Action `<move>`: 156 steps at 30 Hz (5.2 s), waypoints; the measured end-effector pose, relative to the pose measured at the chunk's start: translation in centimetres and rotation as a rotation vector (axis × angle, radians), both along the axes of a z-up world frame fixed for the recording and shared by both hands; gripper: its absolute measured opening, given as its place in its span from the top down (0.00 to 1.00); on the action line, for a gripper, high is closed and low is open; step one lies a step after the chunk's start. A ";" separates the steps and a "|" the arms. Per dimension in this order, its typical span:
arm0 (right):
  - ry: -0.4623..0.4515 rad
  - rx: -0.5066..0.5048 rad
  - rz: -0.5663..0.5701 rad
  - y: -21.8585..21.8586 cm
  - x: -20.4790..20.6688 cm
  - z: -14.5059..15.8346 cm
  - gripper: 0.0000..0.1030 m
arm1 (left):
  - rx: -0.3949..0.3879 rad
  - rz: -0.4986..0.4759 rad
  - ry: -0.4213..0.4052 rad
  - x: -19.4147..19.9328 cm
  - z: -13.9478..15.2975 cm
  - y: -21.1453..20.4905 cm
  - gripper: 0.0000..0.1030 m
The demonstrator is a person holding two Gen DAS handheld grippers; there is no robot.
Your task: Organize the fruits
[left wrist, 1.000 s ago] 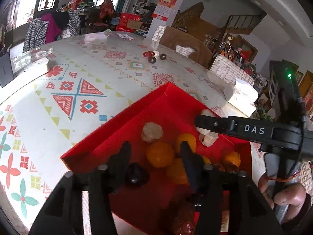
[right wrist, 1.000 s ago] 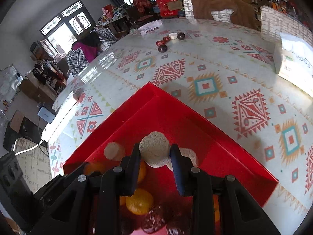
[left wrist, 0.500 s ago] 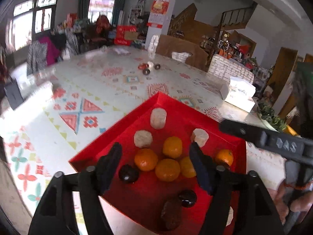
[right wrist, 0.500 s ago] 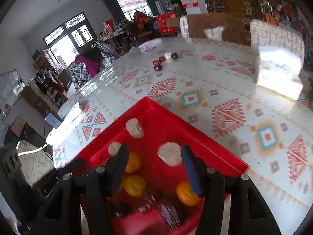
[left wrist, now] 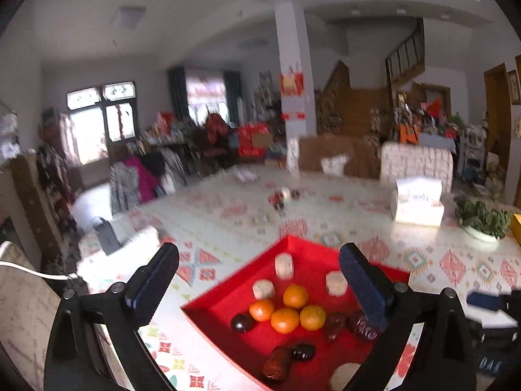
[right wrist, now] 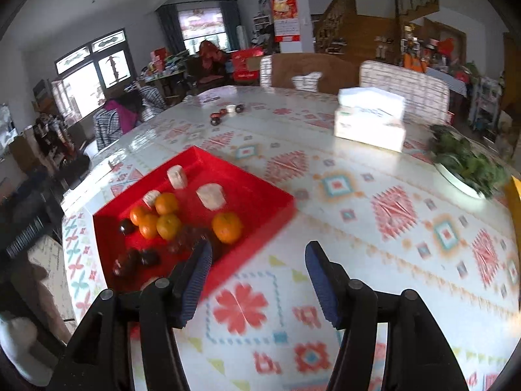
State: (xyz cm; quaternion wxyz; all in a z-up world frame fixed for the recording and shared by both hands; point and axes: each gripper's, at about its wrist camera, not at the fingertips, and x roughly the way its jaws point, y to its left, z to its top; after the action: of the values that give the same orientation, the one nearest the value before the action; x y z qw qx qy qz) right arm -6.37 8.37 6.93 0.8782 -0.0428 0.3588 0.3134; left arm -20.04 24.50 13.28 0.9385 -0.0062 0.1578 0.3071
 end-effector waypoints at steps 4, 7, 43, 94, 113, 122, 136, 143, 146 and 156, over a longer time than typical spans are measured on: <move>-0.007 0.041 -0.031 -2.4 -1.7 -0.1 0.37 | 0.105 0.063 -0.140 -3.2 1.9 -2.9 0.00; -0.017 0.075 -0.041 -3.7 -3.1 -0.1 0.35 | 0.141 0.108 -0.229 -5.2 2.5 -4.4 0.00; -0.028 -0.065 -0.065 -2.1 -6.1 -3.7 0.15 | -0.095 -0.085 0.086 0.0 -3.4 -4.0 0.00; -0.075 -0.047 -0.198 -7.3 -0.9 -2.7 0.12 | 0.033 0.104 0.569 5.1 -10.3 5.2 0.00; -0.058 -0.044 -0.172 -7.1 -0.9 -3.4 0.12 | -0.056 -0.244 0.468 7.5 -7.7 -1.2 0.00; -0.058 -0.073 -0.152 -6.3 -1.1 -3.9 0.12 | -0.040 -0.179 0.398 5.9 -7.1 -1.9 0.00; -0.058 -0.097 -0.145 -5.8 -1.4 -4.3 0.12 | -0.054 -0.170 0.391 5.1 -7.3 -1.9 0.00; -0.054 -0.099 -0.144 -5.8 -1.3 -4.4 0.12 | -0.047 -0.164 0.378 4.9 -7.3 -1.9 0.00; -0.055 -0.101 -0.141 -5.8 -1.3 -4.4 0.12 | -0.020 -0.136 0.329 4.4 -7.1 -1.8 0.00; -0.097 -0.124 -0.058 -3.6 -2.7 -3.4 0.12 | -0.113 -0.103 0.194 2.0 -5.0 2.0 0.00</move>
State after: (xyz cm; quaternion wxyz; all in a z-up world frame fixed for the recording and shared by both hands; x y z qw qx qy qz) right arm -9.09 4.73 3.50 0.8989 -0.1020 0.3356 0.2626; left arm -18.03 26.45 8.27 0.9314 -0.0211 0.2650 0.2485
